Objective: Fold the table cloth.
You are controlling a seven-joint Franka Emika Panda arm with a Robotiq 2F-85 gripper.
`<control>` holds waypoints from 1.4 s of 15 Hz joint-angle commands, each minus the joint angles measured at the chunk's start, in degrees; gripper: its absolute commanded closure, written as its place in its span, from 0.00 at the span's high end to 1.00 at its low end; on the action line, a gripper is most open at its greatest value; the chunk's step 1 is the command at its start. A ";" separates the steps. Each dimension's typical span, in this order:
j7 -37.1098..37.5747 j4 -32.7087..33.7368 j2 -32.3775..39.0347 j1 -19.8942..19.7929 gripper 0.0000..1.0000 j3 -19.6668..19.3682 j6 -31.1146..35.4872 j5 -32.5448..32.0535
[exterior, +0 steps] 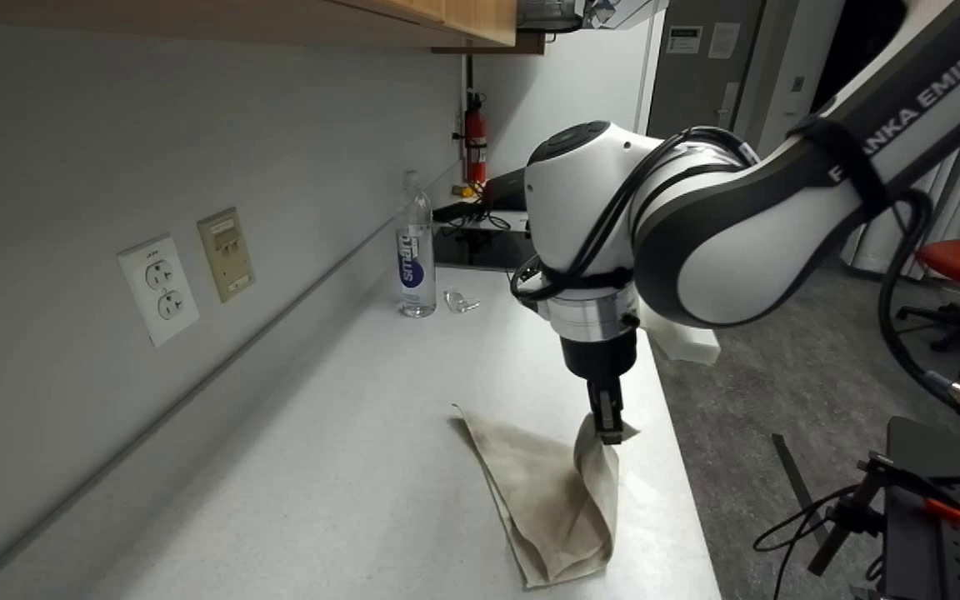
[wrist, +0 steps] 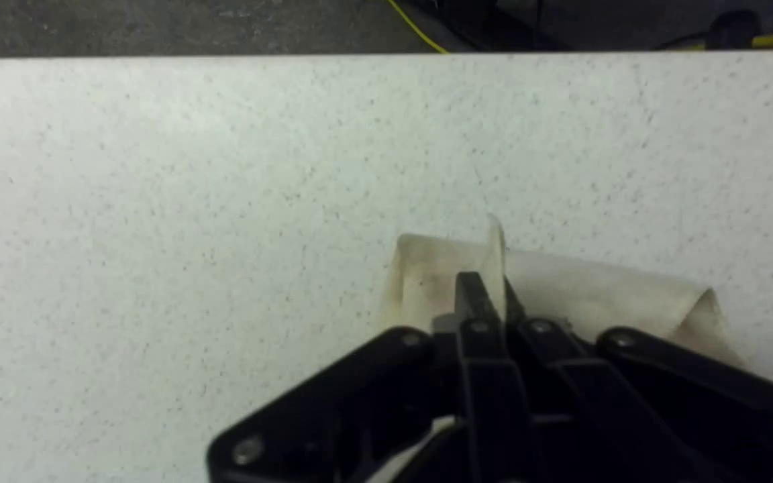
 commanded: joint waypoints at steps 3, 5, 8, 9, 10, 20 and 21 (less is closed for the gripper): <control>2.40 7.08 8.65 1.10 0.01 -2.66 7.89 -1.87; 2.49 8.44 10.03 1.05 0.01 -3.19 9.99 -1.17; 3.05 9.90 11.10 1.04 0.01 -3.82 12.50 -0.67; 3.18 10.30 11.33 1.01 0.01 -3.88 13.10 -0.46; 3.26 10.57 11.48 1.01 0.01 -3.93 13.66 -0.34; 3.28 12.21 12.36 1.10 0.59 -3.73 15.07 0.39; 3.16 12.15 12.27 1.00 0.66 -3.64 15.19 0.57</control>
